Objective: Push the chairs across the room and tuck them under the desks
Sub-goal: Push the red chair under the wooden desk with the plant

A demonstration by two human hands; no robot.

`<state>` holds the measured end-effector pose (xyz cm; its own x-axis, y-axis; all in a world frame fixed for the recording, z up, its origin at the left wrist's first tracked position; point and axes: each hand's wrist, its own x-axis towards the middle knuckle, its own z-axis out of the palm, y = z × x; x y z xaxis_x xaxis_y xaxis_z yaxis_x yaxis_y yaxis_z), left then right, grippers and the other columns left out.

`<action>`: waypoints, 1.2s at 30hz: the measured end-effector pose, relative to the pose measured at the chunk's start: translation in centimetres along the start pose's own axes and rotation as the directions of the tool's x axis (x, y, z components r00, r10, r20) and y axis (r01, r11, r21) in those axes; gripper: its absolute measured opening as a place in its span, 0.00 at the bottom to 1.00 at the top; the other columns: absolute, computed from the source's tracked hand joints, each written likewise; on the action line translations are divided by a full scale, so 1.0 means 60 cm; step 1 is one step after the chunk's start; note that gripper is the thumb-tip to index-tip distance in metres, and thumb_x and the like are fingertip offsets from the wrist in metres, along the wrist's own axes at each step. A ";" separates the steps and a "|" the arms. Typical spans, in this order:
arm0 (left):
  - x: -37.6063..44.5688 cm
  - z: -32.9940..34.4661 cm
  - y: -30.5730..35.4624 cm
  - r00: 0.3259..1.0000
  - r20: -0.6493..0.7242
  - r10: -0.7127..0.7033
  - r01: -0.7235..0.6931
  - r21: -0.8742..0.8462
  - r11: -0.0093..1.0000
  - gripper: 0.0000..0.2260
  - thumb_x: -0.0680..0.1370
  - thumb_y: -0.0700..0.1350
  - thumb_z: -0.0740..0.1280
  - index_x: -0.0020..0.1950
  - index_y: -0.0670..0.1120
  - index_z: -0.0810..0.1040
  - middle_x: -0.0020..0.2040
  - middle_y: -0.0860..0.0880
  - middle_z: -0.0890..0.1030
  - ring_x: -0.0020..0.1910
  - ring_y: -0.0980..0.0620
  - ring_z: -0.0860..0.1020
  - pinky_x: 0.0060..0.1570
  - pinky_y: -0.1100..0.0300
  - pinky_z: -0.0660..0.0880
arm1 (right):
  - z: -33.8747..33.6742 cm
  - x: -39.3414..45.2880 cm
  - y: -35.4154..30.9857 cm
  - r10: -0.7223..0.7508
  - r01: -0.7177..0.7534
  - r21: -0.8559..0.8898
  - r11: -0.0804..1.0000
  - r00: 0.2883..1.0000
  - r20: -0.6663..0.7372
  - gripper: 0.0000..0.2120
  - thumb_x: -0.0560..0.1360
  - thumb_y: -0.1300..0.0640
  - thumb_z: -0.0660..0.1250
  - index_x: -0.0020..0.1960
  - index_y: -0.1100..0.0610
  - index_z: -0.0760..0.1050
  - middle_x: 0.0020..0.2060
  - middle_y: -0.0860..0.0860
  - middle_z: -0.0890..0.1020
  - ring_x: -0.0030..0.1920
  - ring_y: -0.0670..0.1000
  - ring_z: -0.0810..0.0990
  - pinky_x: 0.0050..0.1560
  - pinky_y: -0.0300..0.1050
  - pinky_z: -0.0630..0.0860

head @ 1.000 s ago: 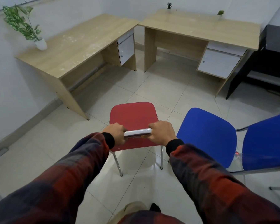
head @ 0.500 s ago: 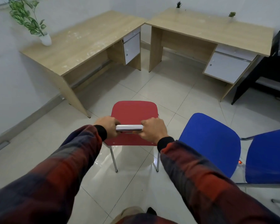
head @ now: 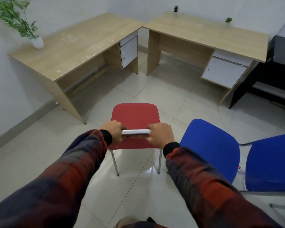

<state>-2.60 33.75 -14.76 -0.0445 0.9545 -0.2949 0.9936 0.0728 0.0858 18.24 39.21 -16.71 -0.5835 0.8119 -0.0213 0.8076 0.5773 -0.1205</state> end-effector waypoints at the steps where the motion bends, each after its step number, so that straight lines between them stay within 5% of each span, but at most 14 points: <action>1: 0.002 -0.004 -0.016 1.000 -0.014 -0.012 0.012 0.013 1.000 0.13 0.73 0.50 0.66 0.56 0.56 0.81 0.43 0.54 0.82 0.39 0.51 0.77 0.39 0.60 0.74 | 0.001 0.008 -0.016 0.008 -0.008 0.010 1.000 1.000 0.004 0.23 0.73 0.30 0.63 0.41 0.51 0.70 0.39 0.50 0.81 0.39 0.56 0.78 0.39 0.46 0.70; 7: 0.023 -0.018 -0.074 0.996 -0.056 -0.075 0.077 0.031 0.997 0.13 0.72 0.52 0.67 0.55 0.57 0.81 0.46 0.55 0.83 0.43 0.51 0.78 0.40 0.61 0.72 | 0.008 0.055 -0.064 0.015 -0.015 0.028 0.999 1.000 -0.006 0.23 0.74 0.34 0.64 0.47 0.54 0.78 0.40 0.53 0.83 0.42 0.58 0.82 0.40 0.48 0.72; 16: 0.079 -0.031 -0.053 0.991 -0.106 -0.080 0.083 0.019 0.996 0.12 0.74 0.55 0.67 0.56 0.57 0.80 0.38 0.57 0.77 0.37 0.55 0.73 0.36 0.62 0.68 | 0.002 0.116 -0.005 0.011 -0.010 0.031 0.999 1.000 -0.022 0.24 0.72 0.29 0.64 0.39 0.50 0.70 0.34 0.49 0.78 0.34 0.54 0.73 0.37 0.45 0.70; 21: 0.121 -0.033 -0.031 0.989 -0.123 -0.081 0.081 -0.008 0.997 0.11 0.74 0.56 0.66 0.55 0.56 0.80 0.38 0.57 0.77 0.36 0.54 0.75 0.33 0.62 0.68 | -0.004 0.150 0.043 0.027 -0.027 0.035 0.999 1.000 -0.001 0.27 0.70 0.27 0.63 0.40 0.51 0.75 0.33 0.47 0.79 0.35 0.53 0.77 0.37 0.45 0.73; 25: 0.150 -0.048 -0.057 0.987 -0.125 -0.096 0.098 0.006 0.995 0.11 0.73 0.54 0.67 0.54 0.56 0.80 0.40 0.56 0.80 0.37 0.54 0.74 0.37 0.62 0.68 | -0.008 0.182 0.030 0.032 -0.031 0.059 0.998 0.999 -0.019 0.23 0.72 0.30 0.64 0.39 0.50 0.71 0.33 0.47 0.76 0.34 0.53 0.74 0.37 0.44 0.69; 30: 0.168 -0.059 -0.117 0.985 -0.121 -0.122 0.130 0.062 0.990 0.13 0.70 0.56 0.68 0.54 0.58 0.80 0.44 0.56 0.82 0.40 0.52 0.77 0.42 0.60 0.74 | -0.001 0.211 -0.018 0.041 -0.039 0.102 0.994 0.999 -0.017 0.19 0.73 0.37 0.66 0.46 0.52 0.79 0.38 0.50 0.82 0.38 0.55 0.80 0.39 0.46 0.73; 36: 0.235 -0.073 -0.110 0.982 -0.127 -0.138 0.141 0.018 0.990 0.12 0.71 0.56 0.67 0.53 0.57 0.80 0.43 0.55 0.82 0.40 0.51 0.78 0.42 0.60 0.75 | -0.007 0.273 0.032 0.018 -0.017 0.076 0.997 1.000 -0.013 0.20 0.73 0.34 0.65 0.44 0.51 0.76 0.35 0.49 0.78 0.36 0.55 0.74 0.38 0.45 0.68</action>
<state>-10.22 47.98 -15.33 -0.1938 0.9643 -0.1806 0.9791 0.2017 0.0264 10.26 53.63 -16.85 -0.5680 0.8230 -0.0108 0.8084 0.5553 -0.1953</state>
